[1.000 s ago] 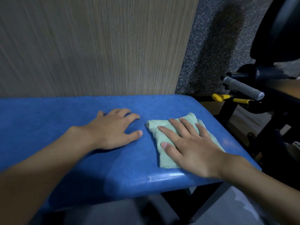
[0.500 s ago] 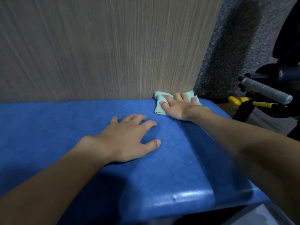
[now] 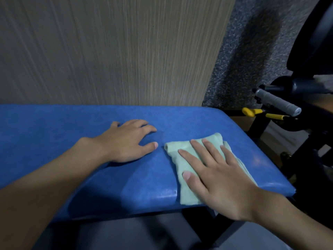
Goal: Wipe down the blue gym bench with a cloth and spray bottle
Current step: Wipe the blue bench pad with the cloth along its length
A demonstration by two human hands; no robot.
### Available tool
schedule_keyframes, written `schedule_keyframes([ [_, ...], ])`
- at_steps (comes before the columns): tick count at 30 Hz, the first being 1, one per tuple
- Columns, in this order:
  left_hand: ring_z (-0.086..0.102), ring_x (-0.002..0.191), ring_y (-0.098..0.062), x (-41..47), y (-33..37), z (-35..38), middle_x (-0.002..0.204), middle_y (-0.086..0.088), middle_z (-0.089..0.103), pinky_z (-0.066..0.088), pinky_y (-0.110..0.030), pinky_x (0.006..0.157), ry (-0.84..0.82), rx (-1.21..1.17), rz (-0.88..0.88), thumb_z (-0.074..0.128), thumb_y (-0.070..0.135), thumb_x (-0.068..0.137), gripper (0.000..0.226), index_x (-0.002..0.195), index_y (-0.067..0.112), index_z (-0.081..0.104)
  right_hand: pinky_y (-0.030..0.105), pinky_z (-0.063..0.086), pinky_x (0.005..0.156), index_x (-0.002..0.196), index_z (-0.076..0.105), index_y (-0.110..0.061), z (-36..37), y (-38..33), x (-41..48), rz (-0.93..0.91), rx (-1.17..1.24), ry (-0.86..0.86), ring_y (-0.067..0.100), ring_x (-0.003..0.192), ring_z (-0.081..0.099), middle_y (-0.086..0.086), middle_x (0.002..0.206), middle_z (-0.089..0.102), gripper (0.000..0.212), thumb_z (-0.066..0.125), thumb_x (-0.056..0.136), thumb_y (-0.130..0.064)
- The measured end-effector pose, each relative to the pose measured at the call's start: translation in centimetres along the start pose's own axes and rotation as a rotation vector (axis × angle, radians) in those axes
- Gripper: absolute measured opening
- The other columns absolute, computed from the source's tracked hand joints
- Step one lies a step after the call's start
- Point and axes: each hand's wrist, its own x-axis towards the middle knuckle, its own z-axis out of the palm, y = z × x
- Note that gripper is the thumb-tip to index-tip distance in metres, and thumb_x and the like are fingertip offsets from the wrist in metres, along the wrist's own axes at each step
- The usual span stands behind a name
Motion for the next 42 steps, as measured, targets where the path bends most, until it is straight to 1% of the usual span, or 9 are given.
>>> schedule_keyframes([
  [5,0.014,0.148,-0.009,-0.3,-0.2,0.5,0.159,0.016,0.019,0.018,-0.054,0.116,-0.031,0.006,-0.013,0.021,0.079,0.085,0.072,0.149,0.046,0.025,0.050,-0.009,0.120,0.150,-0.013,-0.050,-0.2,0.4,1.9,-0.004,0.012,0.002,0.016,0.148,-0.021,-0.011,0.163,-0.018,0.076,-0.020,0.078,-0.073],
  [9,0.014,0.148,-0.009,0.2,-0.7,0.4,0.160,0.015,0.018,0.019,-0.054,0.116,-0.021,0.001,-0.047,0.003,0.084,0.064,0.093,0.148,0.050,0.021,0.052,-0.010,0.119,0.151,-0.005,-0.050,-0.4,1.5,8.0,0.039,0.058,-0.014,0.015,0.149,-0.017,-0.011,0.164,-0.012,0.065,0.001,0.089,-0.069],
  [19,0.010,0.148,-0.008,1.0,-1.2,0.3,0.159,0.017,0.014,0.020,-0.052,0.115,-0.063,0.054,-0.020,0.013,0.082,0.079,0.077,0.148,0.048,0.016,0.057,-0.008,0.117,0.153,0.005,-0.048,-2.2,2.7,22.6,0.190,0.118,-0.009,0.019,0.151,-0.010,-0.009,0.165,-0.005,0.061,0.008,0.094,-0.065],
  [23,0.011,0.149,-0.009,0.8,-1.2,0.3,0.161,0.016,0.015,0.019,-0.052,0.116,-0.057,0.036,-0.018,0.021,0.081,0.085,0.072,0.149,0.047,0.019,0.056,-0.010,0.117,0.153,0.002,-0.046,-1.9,2.2,21.3,0.190,0.129,-0.017,0.020,0.151,-0.014,-0.007,0.165,-0.011,0.061,0.008,0.095,-0.064],
  [27,0.016,0.147,-0.005,0.3,-1.4,0.1,0.157,0.019,0.021,0.021,-0.050,0.116,-0.017,-0.010,-0.019,0.019,0.076,0.079,0.077,0.149,0.045,0.025,0.055,-0.011,0.118,0.153,-0.002,-0.046,-1.1,1.0,16.1,0.129,0.090,-0.018,0.021,0.150,-0.016,-0.007,0.164,-0.014,0.061,0.007,0.096,-0.063],
  [31,0.022,0.145,-0.008,-0.1,-1.7,0.1,0.155,0.016,0.027,0.022,-0.050,0.115,0.022,-0.010,-0.035,0.032,0.069,0.094,0.060,0.147,0.041,0.031,0.053,-0.011,0.119,0.153,-0.007,-0.045,-0.5,-0.6,8.4,0.037,0.068,-0.019,0.020,0.149,-0.020,-0.007,0.163,-0.018,0.061,0.006,0.096,-0.062],
  [35,0.027,0.142,-0.010,-0.7,-1.8,-0.6,0.153,0.015,0.030,0.027,-0.048,0.111,0.047,-0.003,-0.060,0.035,0.066,0.095,0.059,0.147,0.038,0.034,0.052,-0.011,0.119,0.150,-0.018,-0.044,-0.1,-2.2,1.8,-0.024,-0.020,0.005,0.020,0.148,-0.025,-0.007,0.161,-0.025,0.070,-0.018,0.084,-0.067],
  [39,0.024,0.145,-0.013,-1.1,-2.0,-0.1,0.156,0.012,0.027,0.025,-0.049,0.113,-0.019,0.016,-0.083,0.029,0.075,0.090,0.067,0.148,0.042,0.029,0.052,-0.011,0.119,0.149,-0.019,-0.046,-0.3,-2.4,1.1,-0.030,-0.029,-0.013,0.018,0.147,-0.024,-0.008,0.161,-0.024,0.078,-0.019,0.075,-0.067],
  [42,0.021,0.145,-0.012,-1.0,-2.0,0.2,0.157,0.011,0.024,0.024,-0.049,0.113,-0.038,0.031,-0.080,0.022,0.077,0.083,0.073,0.148,0.042,0.027,0.051,-0.009,0.119,0.150,-0.013,-0.049,-0.3,-1.9,4.2,-0.020,0.018,0.002,0.016,0.148,-0.021,-0.011,0.162,-0.020,0.076,-0.018,0.078,-0.073],
])
